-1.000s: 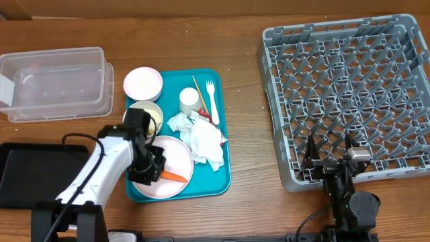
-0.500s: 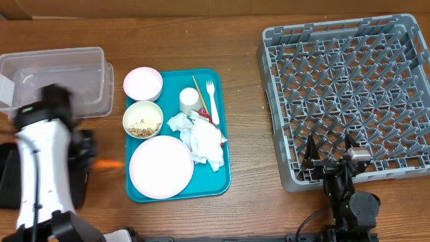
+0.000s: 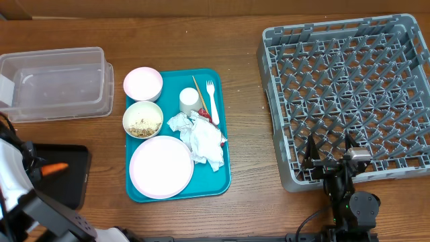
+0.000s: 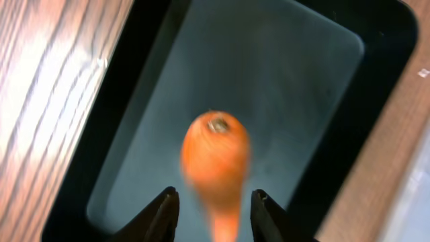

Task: Sort waste into correct bins and load items into the dishwasher
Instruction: 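Carry the carrot left and drop it onto the black tray, then reach the left gripper to the rice bowl rim and grasp it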

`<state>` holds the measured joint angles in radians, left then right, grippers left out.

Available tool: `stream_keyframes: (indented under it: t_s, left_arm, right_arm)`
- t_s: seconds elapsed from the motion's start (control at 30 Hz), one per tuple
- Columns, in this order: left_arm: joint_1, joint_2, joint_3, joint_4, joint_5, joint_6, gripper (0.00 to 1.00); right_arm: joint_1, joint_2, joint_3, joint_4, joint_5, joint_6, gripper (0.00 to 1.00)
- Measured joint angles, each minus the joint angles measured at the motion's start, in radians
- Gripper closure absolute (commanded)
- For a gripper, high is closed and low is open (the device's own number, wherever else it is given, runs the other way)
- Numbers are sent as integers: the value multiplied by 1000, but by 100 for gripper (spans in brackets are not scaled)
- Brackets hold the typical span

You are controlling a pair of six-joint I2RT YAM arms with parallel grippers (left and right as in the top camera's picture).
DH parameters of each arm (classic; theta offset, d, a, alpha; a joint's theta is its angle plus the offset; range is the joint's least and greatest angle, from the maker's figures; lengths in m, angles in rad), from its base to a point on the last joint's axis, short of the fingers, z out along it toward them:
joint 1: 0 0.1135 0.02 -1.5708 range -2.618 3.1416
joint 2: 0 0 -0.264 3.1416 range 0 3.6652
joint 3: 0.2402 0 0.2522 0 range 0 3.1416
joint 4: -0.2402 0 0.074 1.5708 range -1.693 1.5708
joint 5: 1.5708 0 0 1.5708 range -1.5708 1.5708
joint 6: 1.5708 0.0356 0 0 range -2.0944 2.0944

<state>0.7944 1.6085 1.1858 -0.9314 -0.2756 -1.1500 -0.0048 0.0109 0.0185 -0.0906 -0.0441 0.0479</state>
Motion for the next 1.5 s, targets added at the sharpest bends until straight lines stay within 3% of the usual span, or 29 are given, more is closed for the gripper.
stream_keyframes:
  t_s: [0.03,0.17,0.37,0.53,0.67,0.7,0.8,0.97,1.07,1.2,1.3,1.5]
  left_arm:
    - [0,29,0,16,-29,28,63]
    - [0,101,-2,44,-82,114,46]
    - [0,109,9,43,-65,223,48]
    - [-2,82,174,-51,169,326,37]
    - [-11,-2,217,-69,452,414,35]
    - [-21,-24,219,-69,537,451,29]
    - [-97,-68,223,-74,732,564,2]
    - [-361,-102,223,-85,845,745,0]
    - [-569,-103,223,-77,777,806,0]
    - [-828,-89,224,-71,550,837,0]
    - [-933,-50,224,-64,367,843,0]
    - [-958,27,224,-90,241,864,2]
  right_arm:
    - [0,0,0,1,0,0,0]
    - [0,0,0,1,0,0,0]
    - [0,0,0,1,0,1,0]
    - [0,0,0,1,0,0,0]
    - [0,0,0,0,0,0,0]
    - [0,0,0,1,0,0,0]
    - [0,0,0,1,0,0,0]
    - [0,0,0,1,0,0,0]
    - [0,0,0,0,0,0,0]
    - [0,0,0,0,0,0,0]
    - [0,0,0,2,0,0,0]
    - [0,0,0,1,0,0,0]
